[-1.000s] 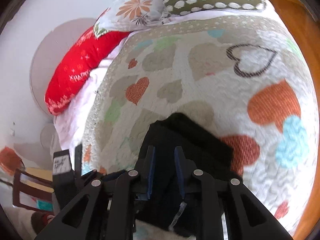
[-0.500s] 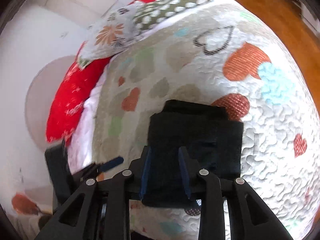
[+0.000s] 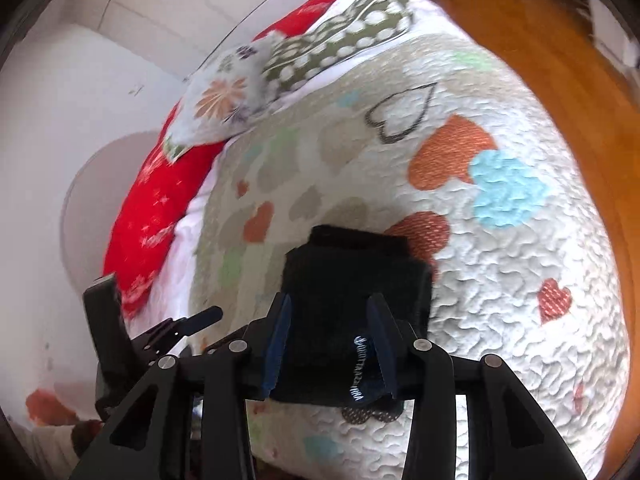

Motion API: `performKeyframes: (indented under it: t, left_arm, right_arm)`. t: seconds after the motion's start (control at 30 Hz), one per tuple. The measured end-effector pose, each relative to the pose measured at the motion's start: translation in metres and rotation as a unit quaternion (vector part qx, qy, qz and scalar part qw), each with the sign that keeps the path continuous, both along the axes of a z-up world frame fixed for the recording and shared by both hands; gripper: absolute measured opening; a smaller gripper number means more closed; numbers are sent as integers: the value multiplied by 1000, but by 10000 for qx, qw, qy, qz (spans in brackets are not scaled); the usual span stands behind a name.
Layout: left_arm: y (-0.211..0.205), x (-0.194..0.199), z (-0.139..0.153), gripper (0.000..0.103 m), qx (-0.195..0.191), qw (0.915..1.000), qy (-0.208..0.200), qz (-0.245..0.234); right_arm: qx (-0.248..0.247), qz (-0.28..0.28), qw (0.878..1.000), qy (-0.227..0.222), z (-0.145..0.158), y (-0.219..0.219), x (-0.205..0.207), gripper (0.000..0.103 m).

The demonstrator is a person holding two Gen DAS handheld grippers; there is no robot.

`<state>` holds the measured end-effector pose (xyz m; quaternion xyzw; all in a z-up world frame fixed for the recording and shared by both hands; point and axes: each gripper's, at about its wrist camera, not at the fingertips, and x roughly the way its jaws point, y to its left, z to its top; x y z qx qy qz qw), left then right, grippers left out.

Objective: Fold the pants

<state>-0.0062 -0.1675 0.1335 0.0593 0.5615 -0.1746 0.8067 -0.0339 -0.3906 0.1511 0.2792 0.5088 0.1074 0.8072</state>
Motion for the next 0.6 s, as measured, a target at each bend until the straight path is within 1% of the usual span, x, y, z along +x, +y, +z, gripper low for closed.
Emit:
performKeyframes:
  t: [0.07, 0.17, 0.23, 0.37, 0.47, 0.53, 0.6]
  left_arm:
    - [7, 5, -6, 78, -66, 9999, 66, -142]
    - [20, 8, -8, 78, -129, 9997, 100, -200]
    - [28, 10, -7, 78, -129, 9997, 64, -175]
    - [36, 10, -6, 78, -143, 9999, 33, -54]
    - [34, 7, -7, 78, -136, 9999, -9, 10]
    - [30, 7, -7, 78, -165, 9999, 38, 34]
    - [24, 7, -4, 78, -184, 9998, 4, -2]
  right_arm:
    - [-26, -266, 9996, 73, -4, -1, -5, 42]
    - [141, -629, 9978, 160, -9, -1, -14, 42]
    - [124, -629, 9978, 183, -9, 2, -17, 42]
    - [8, -363, 9992, 169, -7, 9, -22, 43]
    - [-49, -363, 9991, 234, -7, 5, -29, 43]
    - [44, -429, 9987, 278, -6, 1, -36, 46]
    - [52, -412, 9988, 270, -5, -1, -41, 46]
